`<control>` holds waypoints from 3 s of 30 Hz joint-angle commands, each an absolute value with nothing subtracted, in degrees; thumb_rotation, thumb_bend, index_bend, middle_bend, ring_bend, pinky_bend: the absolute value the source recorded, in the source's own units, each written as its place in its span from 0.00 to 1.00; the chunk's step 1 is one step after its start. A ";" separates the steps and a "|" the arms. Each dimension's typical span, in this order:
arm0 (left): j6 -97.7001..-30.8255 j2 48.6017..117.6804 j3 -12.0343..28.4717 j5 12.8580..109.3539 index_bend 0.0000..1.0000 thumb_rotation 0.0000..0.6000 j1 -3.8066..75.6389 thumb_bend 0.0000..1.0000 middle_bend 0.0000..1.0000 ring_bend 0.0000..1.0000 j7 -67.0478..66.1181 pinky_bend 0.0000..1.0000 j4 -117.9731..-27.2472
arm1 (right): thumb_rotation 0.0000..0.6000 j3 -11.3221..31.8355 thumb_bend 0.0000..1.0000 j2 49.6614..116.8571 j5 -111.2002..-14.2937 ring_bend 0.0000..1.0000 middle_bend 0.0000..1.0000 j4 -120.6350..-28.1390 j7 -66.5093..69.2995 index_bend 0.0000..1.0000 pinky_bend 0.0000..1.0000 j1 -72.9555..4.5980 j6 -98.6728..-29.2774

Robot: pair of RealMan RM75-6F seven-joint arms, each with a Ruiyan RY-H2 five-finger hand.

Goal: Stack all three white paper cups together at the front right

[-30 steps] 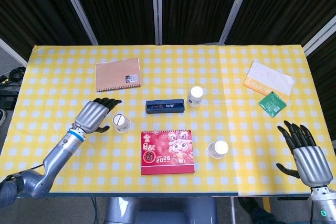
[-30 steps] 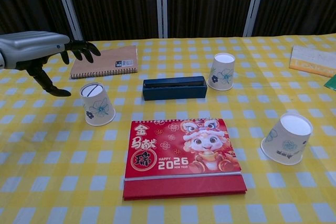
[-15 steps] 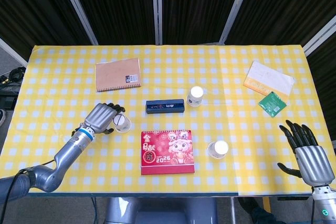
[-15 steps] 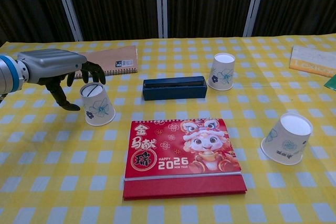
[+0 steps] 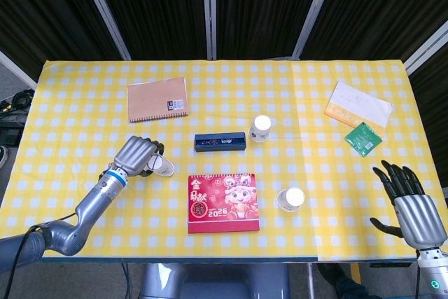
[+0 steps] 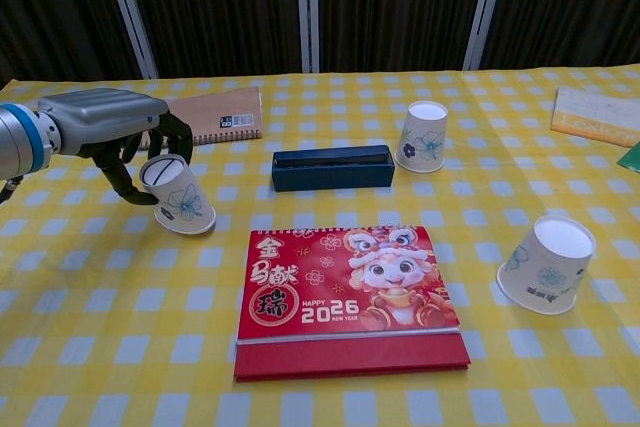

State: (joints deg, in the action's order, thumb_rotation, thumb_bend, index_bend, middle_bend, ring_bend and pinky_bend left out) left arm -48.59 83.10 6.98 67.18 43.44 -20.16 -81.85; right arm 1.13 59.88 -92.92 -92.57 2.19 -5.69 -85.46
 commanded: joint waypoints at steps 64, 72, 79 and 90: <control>-56.69 78.88 8.46 68.26 0.00 1.00 53.85 0.00 0.00 0.00 -24.18 0.02 -96.16 | 1.00 3.15 0.00 59.14 -88.74 0.00 0.00 -91.00 6.36 0.05 0.00 -5.88 -84.47; -68.95 68.75 5.30 64.95 0.00 1.00 42.03 0.00 0.00 0.00 -24.11 0.00 -100.60 | 1.00 3.25 0.00 60.40 -87.88 0.00 0.00 -91.11 4.05 0.04 0.00 -6.16 -83.64; -83.37 60.61 -1.44 66.32 0.00 1.00 26.13 0.00 0.00 0.00 -19.20 0.00 -107.34 | 1.00 3.74 0.00 59.07 -89.84 0.00 0.00 -94.88 0.80 0.04 0.00 -12.04 -75.75; -90.92 58.99 -2.56 70.20 0.00 1.00 17.60 0.00 0.00 0.00 -19.06 0.00 -107.81 | 1.00 5.81 0.00 54.85 -98.06 0.00 0.07 -102.63 11.26 0.13 0.10 -29.61 -56.55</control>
